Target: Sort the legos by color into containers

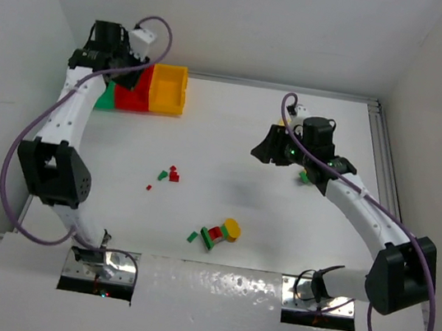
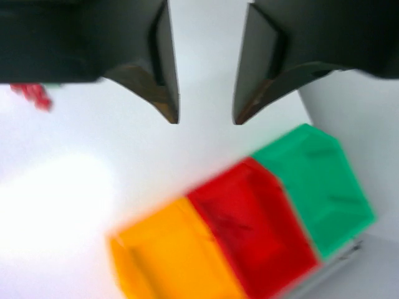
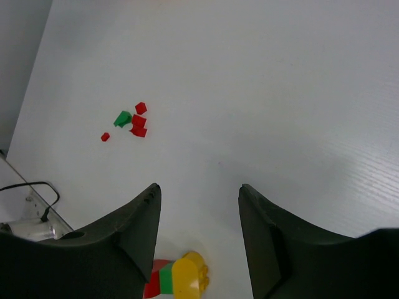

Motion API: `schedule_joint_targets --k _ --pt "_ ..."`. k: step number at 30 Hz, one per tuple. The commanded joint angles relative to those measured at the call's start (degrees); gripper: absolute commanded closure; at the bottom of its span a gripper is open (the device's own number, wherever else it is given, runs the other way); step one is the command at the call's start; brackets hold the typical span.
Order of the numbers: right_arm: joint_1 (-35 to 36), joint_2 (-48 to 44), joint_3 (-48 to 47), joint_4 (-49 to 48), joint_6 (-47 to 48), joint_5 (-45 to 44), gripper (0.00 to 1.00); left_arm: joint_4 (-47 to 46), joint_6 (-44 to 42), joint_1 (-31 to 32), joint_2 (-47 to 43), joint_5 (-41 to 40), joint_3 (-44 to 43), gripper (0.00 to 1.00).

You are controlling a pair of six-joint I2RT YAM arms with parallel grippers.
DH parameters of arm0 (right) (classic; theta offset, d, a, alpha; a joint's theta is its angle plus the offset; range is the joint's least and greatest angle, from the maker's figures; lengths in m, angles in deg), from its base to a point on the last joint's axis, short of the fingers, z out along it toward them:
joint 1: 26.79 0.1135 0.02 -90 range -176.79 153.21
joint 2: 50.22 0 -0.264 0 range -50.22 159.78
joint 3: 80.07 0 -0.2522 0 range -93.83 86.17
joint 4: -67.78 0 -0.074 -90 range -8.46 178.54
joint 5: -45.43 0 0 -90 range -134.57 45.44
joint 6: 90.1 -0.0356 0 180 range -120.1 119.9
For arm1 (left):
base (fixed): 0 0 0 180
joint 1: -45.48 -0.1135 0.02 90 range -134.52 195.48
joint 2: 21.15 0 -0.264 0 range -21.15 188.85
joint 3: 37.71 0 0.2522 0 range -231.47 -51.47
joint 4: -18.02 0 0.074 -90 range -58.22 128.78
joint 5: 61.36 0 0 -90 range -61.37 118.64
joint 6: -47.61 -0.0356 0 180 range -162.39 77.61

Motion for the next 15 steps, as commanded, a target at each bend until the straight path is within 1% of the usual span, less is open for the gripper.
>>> schedule_joint_targets --k 1,2,3,4,6,7,8,10,11,15 --pt "0.7 -1.9 0.7 -1.0 1.1 0.1 0.47 12.1 -9.9 6.1 -3.6 5.8 17.7 0.6" --pt "0.8 -2.0 1.2 -1.3 1.0 0.0 0.47 11.8 -11.1 7.5 -4.7 4.3 22.1 0.59" --pt "0.9 -2.1 1.3 -1.6 0.9 -0.2 0.47 11.2 -12.2 8.6 -6.1 1.8 28.7 0.57" --pt "0.9 -2.1 1.4 -1.6 1.1 -0.1 0.47 10.6 -13.0 10.6 -8.1 1.3 30.9 0.56" --pt "1.2 -2.0 1.1 -1.0 1.5 0.0 0.47 9.3 -12.4 11.4 -9.7 0.7 34.4 0.53" --pt "1.1 -2.1 1.1 -0.8 1.6 -0.3 0.47 8.6 -12.0 11.6 -10.3 1.5 34.7 0.51" --pt "1.1 -2.1 1.1 -0.6 1.6 -0.3 0.47 8.7 -11.8 11.6 -10.1 2.7 35.0 0.46" --pt "1.2 -2.1 1.4 -0.6 1.6 -0.7 0.47 8.7 -11.2 12.3 -9.2 5.7 36.3 0.43" --pt "1.2 -2.1 1.5 -0.6 1.5 -0.8 0.47 8.1 -11.2 12.8 -8.8 6.2 37.3 0.43" --pt "1.2 -2.3 1.8 -0.5 1.3 -1.5 0.47 3.3 -9.0 16.5 -6.7 1.9 43.4 0.43"
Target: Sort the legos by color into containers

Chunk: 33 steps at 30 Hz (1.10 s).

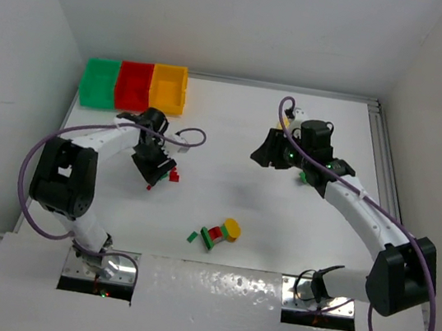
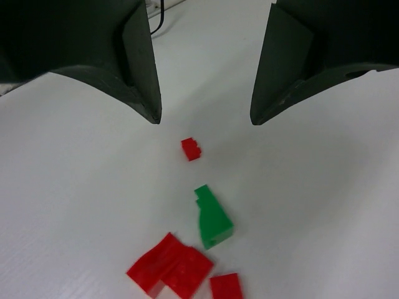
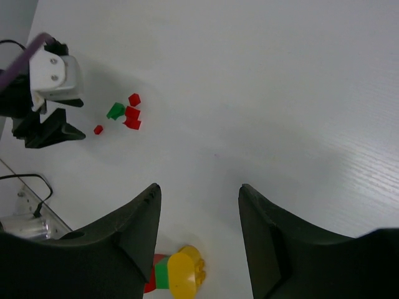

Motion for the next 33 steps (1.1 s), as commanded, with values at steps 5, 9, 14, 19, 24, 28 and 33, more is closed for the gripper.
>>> schedule_joint_targets --k 5,9,14,19,24,28,33 --pt "0.5 -2.4 0.2 0.0 1.4 -1.8 0.47 -7.8 4.0 2.9 2.9 -4.7 4.3 0.51" --pt "0.4 -2.6 -0.1 0.5 1.8 -2.1 0.47 -8.7 5.6 2.9 4.6 -5.4 4.1 0.53" --pt "0.5 -2.7 -0.6 1.1 2.5 -2.6 0.47 -9.6 6.5 2.9 5.5 -5.2 4.5 0.58" --pt "0.4 -3.2 -0.5 1.6 2.9 -3.3 0.47 -9.0 6.2 2.9 5.4 -4.6 5.5 0.68" --pt "0.5 -3.3 -0.5 1.7 2.9 -3.5 0.47 -6.2 5.5 2.9 4.6 -4.7 5.7 0.68" --pt "0.5 -3.3 -0.2 1.5 3.1 -3.7 0.47 -6.9 5.2 2.9 3.5 -5.8 6.3 0.65" --pt "0.5 -3.6 -0.3 1.7 3.4 -3.7 0.47 -6.9 6.0 2.9 4.1 -5.1 4.7 0.7"
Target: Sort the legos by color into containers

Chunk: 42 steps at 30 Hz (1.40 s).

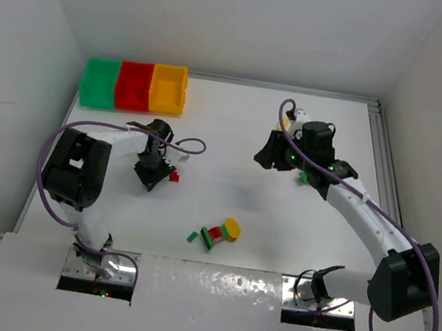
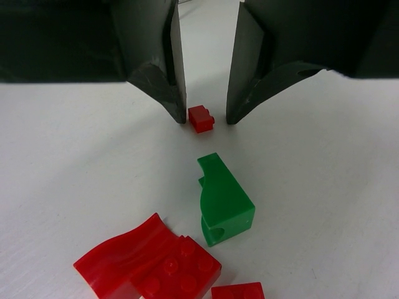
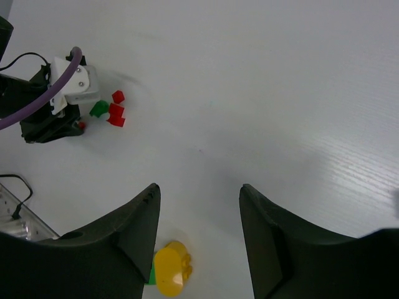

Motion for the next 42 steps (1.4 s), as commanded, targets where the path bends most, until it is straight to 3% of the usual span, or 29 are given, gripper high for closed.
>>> schedule_joint_targets --k 1,6,8,13,21,24,27,28,33,38,42 --pt "0.3 -1.9 -0.3 -1.0 1.1 -0.6 0.47 0.1 0.2 0.0 -1.5 1.0 -1.3 0.71" --pt "0.3 -2.6 -0.2 -0.2 2.1 -1.6 0.46 1.4 0.0 -0.1 0.6 1.0 -2.4 0.86" --pt "0.3 -2.9 -0.2 -0.3 2.3 -2.3 0.46 1.2 0.1 0.0 0.7 1.9 -2.9 1.0" --pt "0.3 -3.1 -0.5 -0.1 2.8 -2.9 0.46 2.7 1.7 -0.3 1.0 4.0 -4.9 1.0" --pt "0.3 -3.1 0.0 -0.1 3.4 -3.0 0.46 8.5 0.8 -2.8 -1.6 -1.8 -12.6 1.0" --pt "0.3 -3.0 0.5 -0.3 3.4 -3.2 0.46 8.7 3.6 -8.9 -0.3 -3.6 -21.3 1.0" --pt "0.3 -2.7 0.8 -1.5 3.1 -3.0 0.46 6.8 12.0 -19.1 5.5 1.5 -41.4 1.0" --pt "0.3 -2.4 0.8 -1.7 3.1 -2.7 0.46 6.1 16.4 -20.6 7.5 1.9 -45.2 1.0" --pt "0.3 -0.7 -1.2 -1.0 3.4 -1.9 0.46 -2.1 22.5 -22.3 21.7 0.6 -63.9 1.0" --pt "0.2 0.0 -3.1 1.1 5.2 -2.8 0.46 -7.9 24.9 -22.3 33.8 -3.6 -75.7 1.0" --pt "0.3 0.4 -4.2 2.6 5.5 -3.7 0.46 -15.3 24.4 -22.5 35.0 -6.6 -71.9 1.0"
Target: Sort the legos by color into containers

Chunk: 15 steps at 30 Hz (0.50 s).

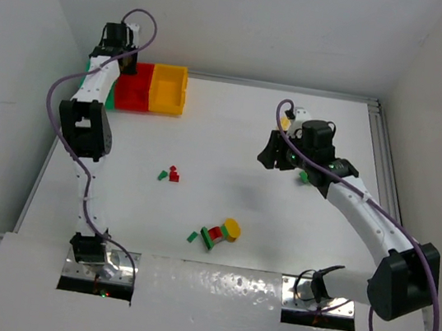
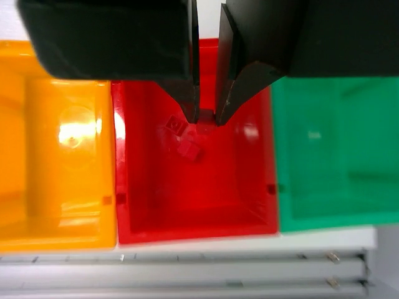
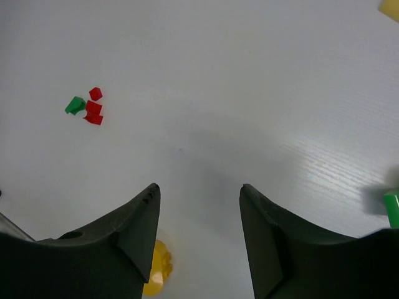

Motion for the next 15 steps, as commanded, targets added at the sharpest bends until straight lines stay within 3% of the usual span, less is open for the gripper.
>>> schedule_joint_targets --k 1,5,8,9,11,15 --pt "0.1 0.2 -3.2 0.4 1.3 -1.0 0.46 -9.9 1.6 0.2 -1.4 -3.8 2.8 1.0" --pt "0.1 0.8 -3.8 0.4 1.0 -1.2 0.46 -10.4 1.1 0.1 0.3 -2.4 4.0 0.96" --pt "0.2 0.8 -4.0 0.4 1.1 -1.3 0.46 -8.8 0.9 0.2 1.2 -1.6 3.9 0.78" --pt "0.2 0.8 -4.1 0.7 1.3 -1.3 0.46 -8.4 0.5 0.1 1.1 -1.4 4.7 0.67" --pt "0.1 0.6 -4.1 0.8 1.5 -1.2 0.46 -8.0 0.2 0.1 0.5 -1.6 5.5 0.58" --pt "0.1 0.5 -4.2 1.1 2.1 -0.9 0.46 -7.8 -0.3 0.2 -1.7 -0.4 6.5 0.54"
